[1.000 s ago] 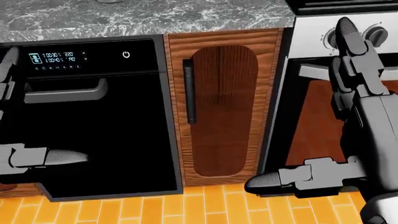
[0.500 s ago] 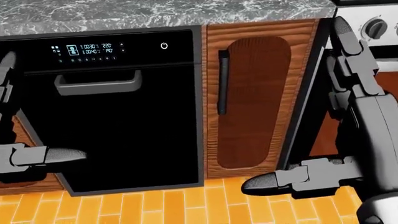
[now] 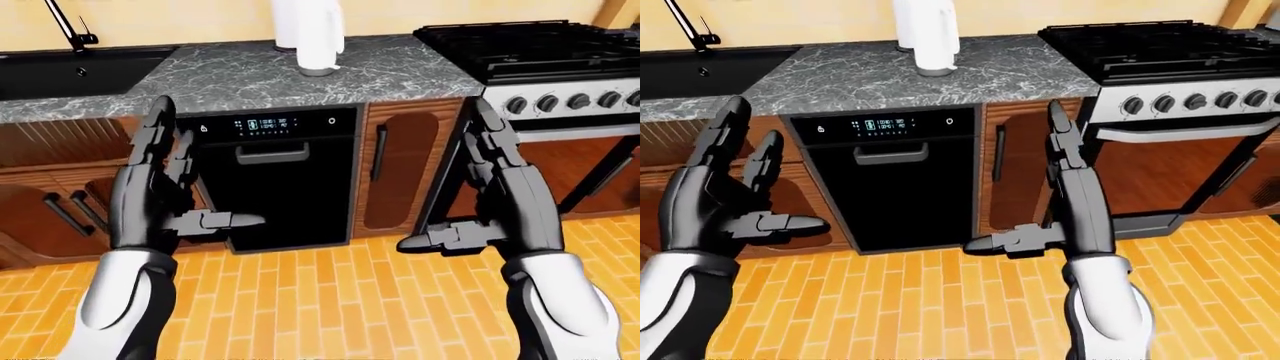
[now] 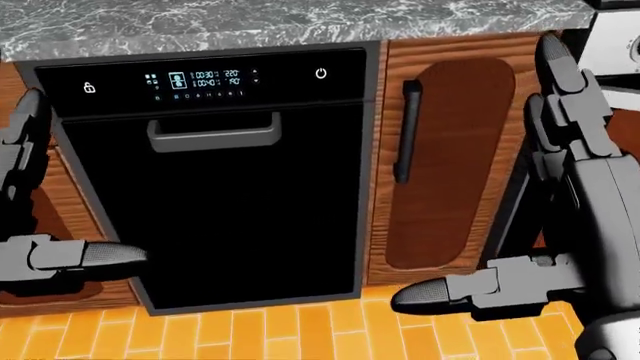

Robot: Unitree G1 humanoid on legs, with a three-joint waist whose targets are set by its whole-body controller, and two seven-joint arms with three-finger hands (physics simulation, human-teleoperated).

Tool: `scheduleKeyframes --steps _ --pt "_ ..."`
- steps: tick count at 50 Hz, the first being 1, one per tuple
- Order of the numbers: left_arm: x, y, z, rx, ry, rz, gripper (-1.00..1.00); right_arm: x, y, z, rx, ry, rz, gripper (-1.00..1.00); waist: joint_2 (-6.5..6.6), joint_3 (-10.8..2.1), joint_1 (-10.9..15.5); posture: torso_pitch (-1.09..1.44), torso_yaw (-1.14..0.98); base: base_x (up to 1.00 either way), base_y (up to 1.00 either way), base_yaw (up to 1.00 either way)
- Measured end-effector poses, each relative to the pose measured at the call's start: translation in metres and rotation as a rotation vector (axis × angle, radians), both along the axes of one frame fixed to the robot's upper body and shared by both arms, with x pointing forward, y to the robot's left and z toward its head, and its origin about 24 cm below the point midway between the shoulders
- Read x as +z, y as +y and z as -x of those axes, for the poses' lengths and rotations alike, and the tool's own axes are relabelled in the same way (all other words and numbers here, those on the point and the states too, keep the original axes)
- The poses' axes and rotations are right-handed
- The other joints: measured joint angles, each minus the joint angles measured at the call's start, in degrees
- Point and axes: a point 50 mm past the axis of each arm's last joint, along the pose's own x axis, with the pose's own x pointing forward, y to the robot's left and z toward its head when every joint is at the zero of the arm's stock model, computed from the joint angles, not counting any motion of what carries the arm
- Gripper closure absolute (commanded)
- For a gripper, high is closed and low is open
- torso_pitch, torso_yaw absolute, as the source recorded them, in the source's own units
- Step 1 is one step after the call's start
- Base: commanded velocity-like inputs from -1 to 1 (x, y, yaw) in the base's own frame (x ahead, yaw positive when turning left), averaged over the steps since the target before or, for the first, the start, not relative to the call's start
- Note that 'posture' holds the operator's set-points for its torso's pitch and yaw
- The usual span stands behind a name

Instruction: Close the lid of the electric kettle.

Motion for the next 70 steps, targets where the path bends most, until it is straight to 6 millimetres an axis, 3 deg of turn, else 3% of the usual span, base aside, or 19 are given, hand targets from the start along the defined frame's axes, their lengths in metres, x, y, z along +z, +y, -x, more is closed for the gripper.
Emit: scheduleKeyframes --steps 2,4,8,10,14,18,24,26,28,30,34,35,36,39,43,52,70 --pt "-0.0029 -0.0008 -0.0006 -0.008 0.017 -0.001 -1.0 -0.0024 -0.0014 -0.001 -0.011 0.018 -0.003 -1.0 -0.28 -0.66 0.22 0.0 0.0 0.0 0.35 0.0" --pt "-0.0005 -0.0002 0.0004 -0.004 0.006 -0.004 -1.0 -0.0009 -0.001 -0.0007 -0.009 0.007 -0.001 -1.0 0.58 -0.71 0.48 0.0 0.0 0.0 0.35 0.0" --pt "0.005 -0.0006 0.0033 -0.001 -0.031 -0.009 -1.0 0.0012 -0.0009 0.0007 -0.006 -0.012 0.002 -1.0 4.3 0.2 0.14 0.0 0.0 0.0 0.35 0.0" --pt "0.0051 -0.0001 0.0029 0.0 -0.034 -0.01 -1.0 0.0018 0.0 -0.0001 -0.001 -0.016 0.002 -1.0 7.36 -0.5 0.35 0.0 0.0 0.0 0.34 0.0" --pt "-0.0031 0.0061 0.0 0.035 0.013 -0.007 -1.0 -0.0052 0.0048 -0.003 0.035 0.026 -0.007 -1.0 6.1 0.04 1.17 0.0 0.0 0.0 0.35 0.0" --pt "0.0005 0.0036 0.0007 0.025 -0.006 -0.011 -1.0 -0.0021 0.0027 -0.0023 0.021 0.007 -0.005 -1.0 3.11 0.05 0.78 0.0 0.0 0.0 0.35 0.0" --pt "0.0028 0.0033 0.0012 0.022 -0.019 -0.011 -1.0 0.0019 0.0028 -0.0005 0.021 -0.021 0.0 -1.0 -0.33 -0.13 0.4 0.0 0.0 0.0 0.34 0.0" --pt "-0.0007 0.0008 0.0007 0.006 0.0 -0.005 -1.0 -0.0019 0.0001 -0.0012 0.004 0.001 -0.001 -1.0 0.83 0.23 -0.08 0.0 0.0 0.0 0.35 0.0" --pt "-0.0038 -0.0007 -0.0004 -0.007 0.018 -0.005 -1.0 -0.0058 -0.0021 -0.0022 -0.012 0.029 -0.005 -1.0 0.16 -0.43 0.23 0.0 0.0 0.0 0.34 0.0" --pt "-0.002 -0.0002 0.0001 -0.005 0.01 -0.008 -1.0 -0.0034 -0.0015 -0.0016 -0.011 0.019 -0.003 -1.0 0.56 -0.82 0.51 0.0 0.0 0.0 0.35 0.0" --pt "0.004 0.0 0.0023 0.0 -0.032 -0.014 -1.0 0.0018 -0.0003 0.0005 -0.004 -0.021 -0.001 -1.0 4.01 0.24 -0.07 0.0 0.0 0.0 0.17 0.0" --pt "0.0055 0.0 0.0029 0.001 -0.042 -0.016 -1.0 0.0028 -0.0003 0.0001 -0.005 -0.028 -0.012 -1.0 5.43 0.08 -0.42 0.0 0.0 0.0 0.0 0.0" --pt "0.0055 0.0013 0.0028 0.006 -0.044 -0.019 -1.0 0.0027 0.0008 -0.0004 0.001 -0.029 -0.031 -1.0 5.77 -0.02 -0.3 0.0 0.0 0.0 0.0 0.0" --pt "-0.0024 0.0064 0.001 0.035 0.005 -0.011 -1.0 -0.0027 0.0036 -0.0034 0.024 0.012 -0.055 -1.0 3.82 0.93 0.74 0.0 0.0 0.0 0.0 0.0" --pt "-0.002 0.0065 -0.0002 0.041 0.008 -0.016 -1.0 0.0013 0.0029 -0.0044 0.019 -0.003 -0.059 -1.0 -0.07 0.16 1.58 0.0 0.0 0.0 0.0 0.0" --pt "0.0003 0.0025 0.0011 0.016 -0.014 -0.024 -1.0 0.0004 -0.0009 -0.005 -0.015 -0.004 -0.067 -1.0 2.08 -0.52 1.66 0.0 0.0 0.0 0.0 0.0" --pt "-0.0037 0.0011 -0.0002 0.013 -0.002 -0.025 -1.0 -0.0029 -0.002 -0.0082 -0.018 0.015 -0.106 -1.0 2.28 -1.17 1.59 0.0 0.0 0.0 0.0 0.0"
